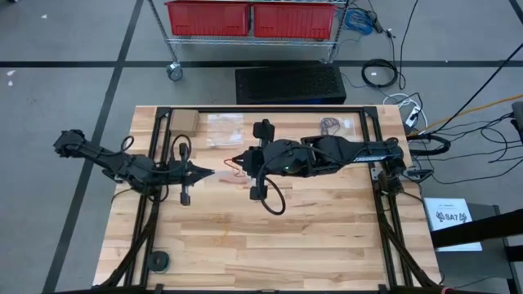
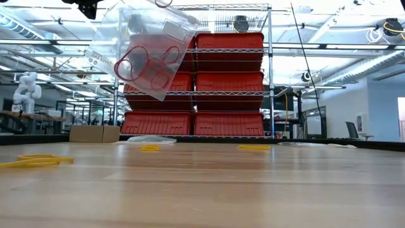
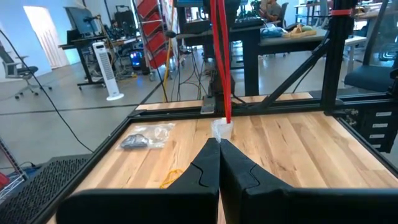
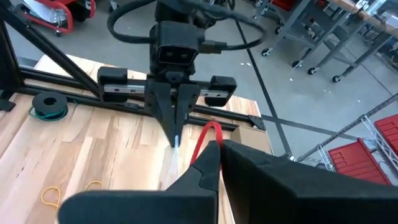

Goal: Sort rubber bands
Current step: Put the red rubber band into the bottom right transparent zip lock bag

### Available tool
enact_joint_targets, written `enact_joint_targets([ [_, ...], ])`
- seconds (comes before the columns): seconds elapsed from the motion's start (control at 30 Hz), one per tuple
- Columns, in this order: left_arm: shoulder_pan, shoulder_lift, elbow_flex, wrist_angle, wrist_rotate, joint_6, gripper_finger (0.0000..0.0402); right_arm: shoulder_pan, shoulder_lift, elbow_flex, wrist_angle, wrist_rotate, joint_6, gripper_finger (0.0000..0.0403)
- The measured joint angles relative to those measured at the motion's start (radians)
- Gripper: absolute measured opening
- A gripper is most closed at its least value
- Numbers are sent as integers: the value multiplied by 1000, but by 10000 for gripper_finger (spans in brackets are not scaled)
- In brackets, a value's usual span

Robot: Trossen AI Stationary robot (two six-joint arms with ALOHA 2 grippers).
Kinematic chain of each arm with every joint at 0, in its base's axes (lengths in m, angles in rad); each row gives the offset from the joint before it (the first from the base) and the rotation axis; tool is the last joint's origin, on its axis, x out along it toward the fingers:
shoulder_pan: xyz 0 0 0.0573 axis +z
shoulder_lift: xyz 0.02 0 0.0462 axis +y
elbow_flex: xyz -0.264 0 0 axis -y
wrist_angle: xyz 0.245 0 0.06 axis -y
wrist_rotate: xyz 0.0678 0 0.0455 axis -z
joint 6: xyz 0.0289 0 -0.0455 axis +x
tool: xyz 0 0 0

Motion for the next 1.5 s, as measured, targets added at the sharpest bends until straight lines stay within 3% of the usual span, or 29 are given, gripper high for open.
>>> enact_joint_targets([
  [0.6,0,0,0,2,0,2,0,5,71,-1,-50,-27,66,0],
  [1.5,0,0,0,2,0,-8,0,-83,185,0,-161,-94,165,0],
])
